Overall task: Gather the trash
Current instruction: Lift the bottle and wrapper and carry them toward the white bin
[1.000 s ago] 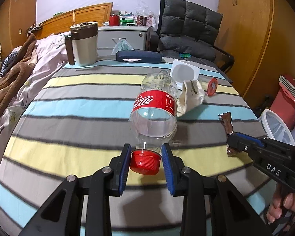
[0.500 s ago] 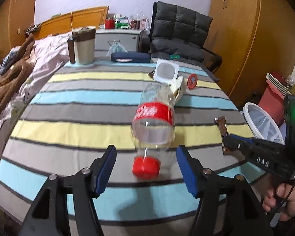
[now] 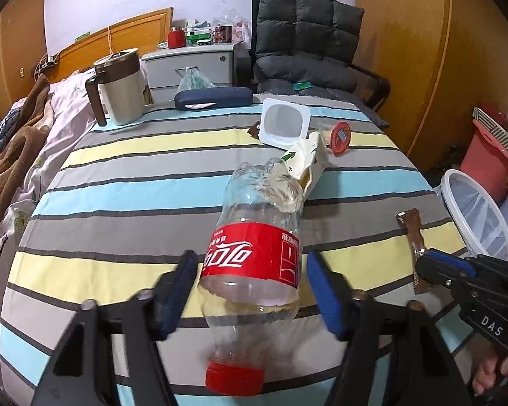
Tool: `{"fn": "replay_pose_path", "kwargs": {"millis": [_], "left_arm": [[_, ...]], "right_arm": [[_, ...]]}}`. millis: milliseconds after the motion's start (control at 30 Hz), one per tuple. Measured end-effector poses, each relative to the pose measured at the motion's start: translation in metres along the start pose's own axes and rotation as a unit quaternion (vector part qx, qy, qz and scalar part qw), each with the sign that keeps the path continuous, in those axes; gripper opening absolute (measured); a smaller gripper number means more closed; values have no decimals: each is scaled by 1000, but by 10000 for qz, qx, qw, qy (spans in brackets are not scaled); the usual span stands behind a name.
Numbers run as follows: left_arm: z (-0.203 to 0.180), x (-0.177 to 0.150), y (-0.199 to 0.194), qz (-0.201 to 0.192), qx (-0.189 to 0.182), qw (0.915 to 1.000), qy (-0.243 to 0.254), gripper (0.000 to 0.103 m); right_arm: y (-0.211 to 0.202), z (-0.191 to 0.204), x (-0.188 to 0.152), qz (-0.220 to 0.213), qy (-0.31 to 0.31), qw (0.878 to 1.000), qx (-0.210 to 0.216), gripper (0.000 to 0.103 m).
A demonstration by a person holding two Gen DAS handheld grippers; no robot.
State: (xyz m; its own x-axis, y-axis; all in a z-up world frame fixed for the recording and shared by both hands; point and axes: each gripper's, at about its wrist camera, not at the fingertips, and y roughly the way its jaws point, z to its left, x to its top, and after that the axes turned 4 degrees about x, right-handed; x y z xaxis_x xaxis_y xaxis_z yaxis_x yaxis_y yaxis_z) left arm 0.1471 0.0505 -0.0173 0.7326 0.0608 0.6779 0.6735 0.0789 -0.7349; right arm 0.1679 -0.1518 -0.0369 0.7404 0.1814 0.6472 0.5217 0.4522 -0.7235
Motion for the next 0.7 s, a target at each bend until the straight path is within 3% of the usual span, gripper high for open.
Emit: {"fn": "replay_pose_path", "kwargs": {"millis": [400,700], "left_arm": [[10,-9,-36,-375,316,9983,-299,63],[1,-11,-75,-684,162,9968,-373,63]], "right_arm": [[-20,9,1,-231,-106,9997,-9,16],[-53,15,-1,-590,-195,9981,-14,16]]}}
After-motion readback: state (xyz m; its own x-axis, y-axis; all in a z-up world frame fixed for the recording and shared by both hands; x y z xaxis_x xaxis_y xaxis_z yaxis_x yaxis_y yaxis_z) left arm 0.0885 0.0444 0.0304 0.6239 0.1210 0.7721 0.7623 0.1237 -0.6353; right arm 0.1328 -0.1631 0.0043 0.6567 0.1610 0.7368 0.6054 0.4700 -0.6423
